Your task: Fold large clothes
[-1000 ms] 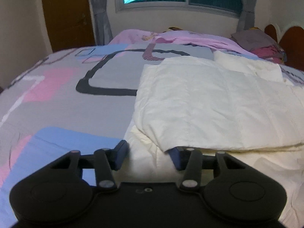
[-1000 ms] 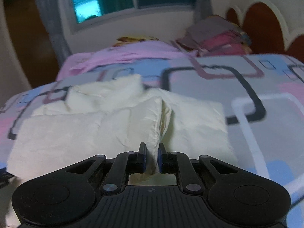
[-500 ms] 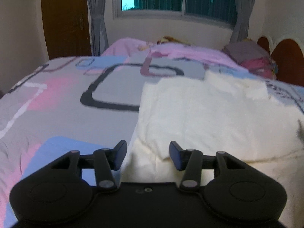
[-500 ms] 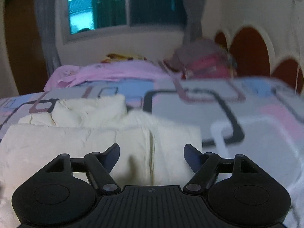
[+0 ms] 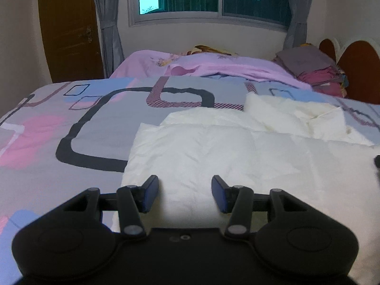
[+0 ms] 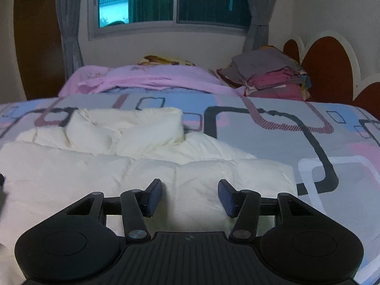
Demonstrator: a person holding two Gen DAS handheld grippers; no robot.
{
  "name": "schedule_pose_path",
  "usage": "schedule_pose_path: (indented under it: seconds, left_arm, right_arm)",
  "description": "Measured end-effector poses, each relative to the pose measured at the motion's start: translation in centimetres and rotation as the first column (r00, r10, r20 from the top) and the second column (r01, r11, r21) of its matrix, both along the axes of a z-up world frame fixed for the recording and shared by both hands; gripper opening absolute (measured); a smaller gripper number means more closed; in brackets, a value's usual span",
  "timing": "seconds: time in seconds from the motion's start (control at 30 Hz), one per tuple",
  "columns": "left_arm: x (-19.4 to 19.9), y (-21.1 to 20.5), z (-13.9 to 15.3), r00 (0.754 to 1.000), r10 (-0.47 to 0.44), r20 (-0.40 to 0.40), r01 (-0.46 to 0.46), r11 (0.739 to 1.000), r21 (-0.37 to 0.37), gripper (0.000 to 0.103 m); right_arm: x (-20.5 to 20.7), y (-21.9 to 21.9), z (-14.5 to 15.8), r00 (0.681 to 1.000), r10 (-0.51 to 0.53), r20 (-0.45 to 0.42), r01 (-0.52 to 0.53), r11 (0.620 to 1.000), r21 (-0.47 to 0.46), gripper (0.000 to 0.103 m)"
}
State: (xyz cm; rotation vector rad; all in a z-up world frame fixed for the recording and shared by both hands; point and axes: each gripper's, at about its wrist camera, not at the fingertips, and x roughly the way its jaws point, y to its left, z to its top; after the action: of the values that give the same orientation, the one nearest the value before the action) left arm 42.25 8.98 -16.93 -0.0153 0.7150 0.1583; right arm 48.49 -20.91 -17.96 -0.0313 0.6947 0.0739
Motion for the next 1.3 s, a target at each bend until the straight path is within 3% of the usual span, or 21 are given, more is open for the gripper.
schedule_pose_path:
  seconds: [0.17, 0.43, 0.63, 0.77, 0.9, 1.1, 1.3]
  left_arm:
    - [0.9, 0.3, -2.0, 0.999, 0.012, -0.033, -0.011, 1.000, 0.021, 0.051]
    - [1.1, 0.5, -2.9, 0.999, 0.006, -0.034, -0.005, 1.000, 0.016, 0.051]
    - [1.5, 0.0, -1.9, 0.997, 0.033, -0.067, -0.031, 0.999, 0.028, 0.049]
    - [0.5, -0.5, -0.3, 0.998, 0.019, -0.052, -0.018, 1.000, 0.015, 0.049]
    - [-1.3, -1.9, 0.8, 0.999, -0.009, -0.033, 0.009, 1.000, 0.005, 0.057]
    - [-2.5, -3.7, -0.1, 0.997, -0.027, -0.065, 0.028, 1.000, 0.011, 0.061]
    - [-1.7, -3.4, -1.4, 0.994, -0.012, -0.105, 0.011, 1.000, -0.007, 0.063]
  right_arm:
    - [0.9, -0.4, -2.8, 0.999, 0.017, -0.029, -0.017, 0.999, -0.028, 0.053]
    - [1.4, -0.6, -4.2, 0.999, 0.033, -0.020, -0.033, 0.999, -0.024, 0.053]
    - [1.9, -0.8, -2.4, 0.996, 0.060, -0.071, -0.062, 0.998, -0.023, 0.054]
    - [0.1, -1.1, -0.1, 0.998, 0.056, -0.025, -0.055, 0.998, 0.033, 0.054]
    - [-2.0, -0.9, 1.0, 0.998, 0.065, 0.002, -0.065, 0.997, 0.042, 0.054]
    - [-3.3, -1.1, -0.8, 0.996, 0.067, -0.056, -0.068, 0.998, -0.019, 0.054]
    - [-2.5, -1.6, -2.8, 0.993, 0.071, -0.098, -0.073, 0.997, -0.015, 0.054]
